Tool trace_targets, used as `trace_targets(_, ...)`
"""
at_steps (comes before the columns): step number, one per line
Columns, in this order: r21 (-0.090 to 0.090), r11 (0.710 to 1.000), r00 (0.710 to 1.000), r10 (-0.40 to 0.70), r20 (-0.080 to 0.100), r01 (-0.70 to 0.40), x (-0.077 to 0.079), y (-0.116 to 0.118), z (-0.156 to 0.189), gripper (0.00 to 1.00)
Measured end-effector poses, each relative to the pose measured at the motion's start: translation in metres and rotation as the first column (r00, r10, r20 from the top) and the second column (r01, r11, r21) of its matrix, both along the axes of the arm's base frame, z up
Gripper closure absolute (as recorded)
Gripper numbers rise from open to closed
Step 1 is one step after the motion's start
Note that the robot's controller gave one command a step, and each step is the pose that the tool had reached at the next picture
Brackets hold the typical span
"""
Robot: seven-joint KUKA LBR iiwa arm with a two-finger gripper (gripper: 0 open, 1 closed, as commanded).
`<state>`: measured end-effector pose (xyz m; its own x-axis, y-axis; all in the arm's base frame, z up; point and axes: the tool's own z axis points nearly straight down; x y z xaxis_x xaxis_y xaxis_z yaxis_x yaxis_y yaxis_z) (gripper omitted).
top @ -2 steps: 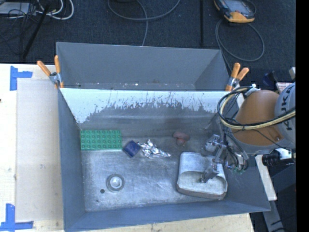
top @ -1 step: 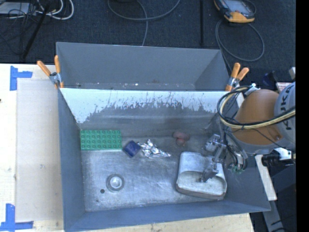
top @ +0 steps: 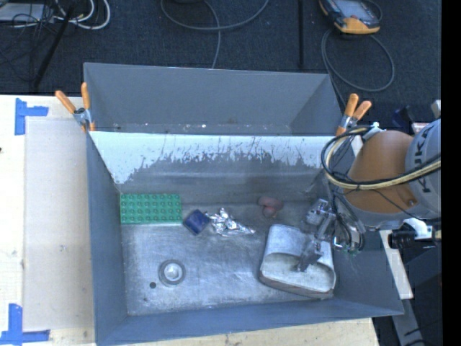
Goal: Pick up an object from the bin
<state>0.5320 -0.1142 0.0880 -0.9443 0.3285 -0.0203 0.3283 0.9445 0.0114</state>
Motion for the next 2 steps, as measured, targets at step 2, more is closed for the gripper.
trace_targets(2,-0.005,1.0,1.0,0.006,-0.014,-0.006,0.004,0.001,0.049,1.0)
